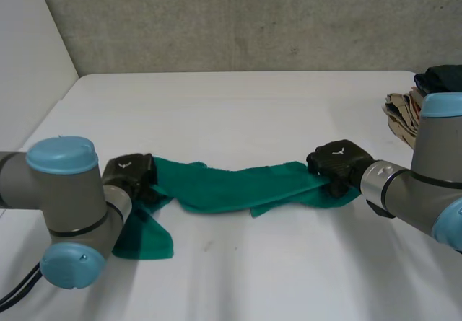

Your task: Fold the laundry.

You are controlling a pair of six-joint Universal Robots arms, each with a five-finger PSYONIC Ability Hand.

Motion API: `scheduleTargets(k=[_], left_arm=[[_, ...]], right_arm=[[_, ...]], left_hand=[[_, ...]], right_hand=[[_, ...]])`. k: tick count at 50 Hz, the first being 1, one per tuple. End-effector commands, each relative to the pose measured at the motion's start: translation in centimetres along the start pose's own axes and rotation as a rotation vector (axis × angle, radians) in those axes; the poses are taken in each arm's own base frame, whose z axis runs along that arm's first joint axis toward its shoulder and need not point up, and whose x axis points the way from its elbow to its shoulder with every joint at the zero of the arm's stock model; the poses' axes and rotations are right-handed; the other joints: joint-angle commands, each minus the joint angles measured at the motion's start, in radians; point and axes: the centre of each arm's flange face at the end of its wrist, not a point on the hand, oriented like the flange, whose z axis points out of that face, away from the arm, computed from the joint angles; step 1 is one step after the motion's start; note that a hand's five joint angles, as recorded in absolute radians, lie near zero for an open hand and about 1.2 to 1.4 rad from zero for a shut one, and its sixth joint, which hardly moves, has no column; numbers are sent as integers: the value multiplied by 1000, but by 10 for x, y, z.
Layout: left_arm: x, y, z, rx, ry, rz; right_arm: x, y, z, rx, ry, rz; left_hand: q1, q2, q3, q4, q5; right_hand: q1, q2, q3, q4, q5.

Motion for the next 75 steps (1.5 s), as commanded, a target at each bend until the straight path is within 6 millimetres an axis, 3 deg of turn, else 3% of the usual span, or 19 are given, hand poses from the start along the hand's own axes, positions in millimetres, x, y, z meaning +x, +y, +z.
scheduleTargets(k=[1, 9, 15, 19, 24, 29, 34, 37, 39, 40, 44, 49, 54, 59, 62, 63, 67, 68, 75], left_arm=[[-14, -70, -39, 231, -31, -20], [-35, -138, -91, 394, -36, 102], [-48, -166, -119, 404, -59, 286], [-51, -177, -127, 412, -68, 365], [-52, -168, -110, 356, -62, 396], [-55, -132, -54, 191, -37, 438], [-58, -130, -6, 208, -51, 462], [-59, -159, 19, 381, -96, 470], [-61, -180, 28, 500, -129, 463], [-59, -205, 30, 646, -160, 463], [-63, -263, 22, 1012, -257, 441], [-68, -292, 13, 1209, -281, 378], [-69, -275, 25, 1120, -245, 354], [-67, -224, 45, 924, -192, 360], [-64, -200, 51, 849, -163, 364], [-61, -181, 56, 796, -131, 371], [-51, -127, 63, 655, -31, 394], [-49, -117, 63, 629, -15, 398], [-43, -45, 50, 401, 51, 429]], right_arm=[[27, -32, -18, 84, 96, -49], [67, -99, -81, 223, 270, -190], [82, -152, -139, 307, 364, -248], [86, -168, -160, 297, 371, -257], [93, -153, -144, 182, 325, -263], [105, -130, -106, 82, 287, -270], [119, -116, -65, 62, 286, -215], [131, -124, -48, 131, 348, -189], [138, -145, -34, 272, 423, -177], [140, -155, -32, 334, 452, -173], [157, -200, -35, 652, 601, -135], [172, -230, -50, 898, 720, -129], [170, -228, -48, 898, 713, -128], [161, -202, -27, 792, 645, -106], [149, -172, -7, 684, 557, -95], [145, -163, -1, 652, 533, -90], [122, -107, 26, 459, 413, -51], [112, -83, 34, 369, 375, -46], [74, -7, 37, 104, 257, -62]], left_hand=[[268, 215, 235, 203, 243], [268, 215, 235, 203, 243], [268, 215, 235, 203, 243], [268, 215, 235, 203, 243], [268, 215, 235, 203, 243], [268, 215, 235, 203, 243], [268, 215, 235, 203, 243], [268, 215, 235, 203, 243], [268, 215, 235, 203, 243], [268, 215, 235, 203, 243], [268, 215, 235, 203, 243], [268, 215, 235, 203, 243], [268, 215, 235, 203, 243], [268, 215, 235, 203, 243], [268, 215, 235, 203, 243], [268, 215, 235, 203, 243], [268, 215, 235, 203, 243], [268, 215, 235, 203, 243], [254, 201, 221, 189, 229]], right_hand=[[259, 216, 211, 198, 201], [259, 216, 211, 198, 201], [259, 216, 211, 198, 201], [259, 216, 211, 198, 201], [259, 216, 211, 198, 201], [259, 216, 211, 198, 201], [259, 216, 211, 198, 201], [259, 216, 211, 198, 201], [259, 216, 211, 198, 201], [259, 216, 211, 198, 201], [259, 216, 211, 198, 201], [259, 216, 211, 198, 201], [259, 216, 211, 198, 201], [259, 216, 211, 198, 201], [259, 216, 211, 198, 201], [259, 216, 211, 198, 201], [259, 216, 211, 198, 201], [259, 216, 211, 198, 201], [259, 216, 211, 198, 201]])
